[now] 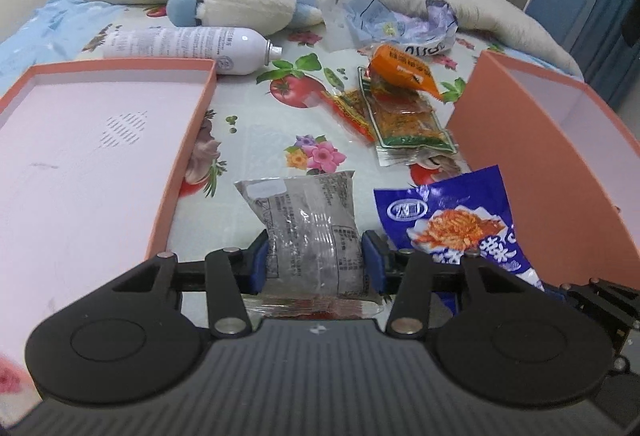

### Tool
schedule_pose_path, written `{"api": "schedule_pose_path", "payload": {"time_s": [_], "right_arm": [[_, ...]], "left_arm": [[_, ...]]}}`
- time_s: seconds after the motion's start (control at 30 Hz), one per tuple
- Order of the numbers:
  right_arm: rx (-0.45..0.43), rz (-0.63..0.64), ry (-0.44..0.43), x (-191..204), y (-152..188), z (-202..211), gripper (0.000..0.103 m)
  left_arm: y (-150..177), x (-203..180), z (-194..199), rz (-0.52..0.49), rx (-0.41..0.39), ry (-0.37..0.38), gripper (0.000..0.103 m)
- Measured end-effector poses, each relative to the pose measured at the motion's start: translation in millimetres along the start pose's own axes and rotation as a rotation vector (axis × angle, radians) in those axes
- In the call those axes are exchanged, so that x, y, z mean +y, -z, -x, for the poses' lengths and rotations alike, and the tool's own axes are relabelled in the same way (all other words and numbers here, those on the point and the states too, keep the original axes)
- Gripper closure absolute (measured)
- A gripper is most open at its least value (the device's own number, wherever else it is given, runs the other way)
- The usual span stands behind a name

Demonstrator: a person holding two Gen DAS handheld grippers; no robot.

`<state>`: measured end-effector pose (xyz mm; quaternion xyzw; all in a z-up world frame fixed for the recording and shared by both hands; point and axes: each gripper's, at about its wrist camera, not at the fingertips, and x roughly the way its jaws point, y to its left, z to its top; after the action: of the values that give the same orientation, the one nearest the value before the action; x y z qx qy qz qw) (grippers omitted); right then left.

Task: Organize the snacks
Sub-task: 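Carry the clear packet and blue bag over the deep pink box with both grippers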

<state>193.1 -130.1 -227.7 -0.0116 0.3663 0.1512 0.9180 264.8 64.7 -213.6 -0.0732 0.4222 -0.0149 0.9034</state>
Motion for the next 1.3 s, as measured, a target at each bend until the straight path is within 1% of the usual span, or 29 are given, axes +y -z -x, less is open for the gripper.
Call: {"api": "schedule_pose_path", "payload": {"time_s": [0.13, 0.37, 0.5, 0.73, 0.87, 1.03, 1.13, 1.3], "right_arm": [[-0.016, -0.054, -0.030, 1, -1, 27, 0.066], [-0.081, -0.075, -0.029, -2, -6, 84, 0.066], [-0.114, -0.101, -0.002, -9, -7, 115, 0.066], [-0.129, -0.146, 0.062, -28, -2, 160, 0.066], [-0.128, -0.175, 0.110, -44, 5, 182, 0.066], [-0.129, -0.215, 0.168, -69, 11, 200, 0.066], [-0.127, -0.244, 0.193, -84, 15, 204, 0.066], [-0.116, -0.274, 0.203, -107, 15, 202, 0.066]], "left_arm": [[8, 0, 28, 0.045, -0.017, -0.001, 0.050], [18, -4, 85, 0.111, -0.071, 0.012, 0.050], [25, -17, 113, 0.111, -0.084, 0.038, 0.050], [37, -51, 149, 0.081, -0.084, 0.112, 0.050], [40, -73, 160, 0.063, -0.077, 0.162, 0.050], [39, -106, 161, 0.022, -0.058, 0.224, 0.050], [36, -126, 159, 0.004, -0.049, 0.260, 0.050], [26, -158, 149, -0.026, -0.028, 0.300, 0.050]]}}
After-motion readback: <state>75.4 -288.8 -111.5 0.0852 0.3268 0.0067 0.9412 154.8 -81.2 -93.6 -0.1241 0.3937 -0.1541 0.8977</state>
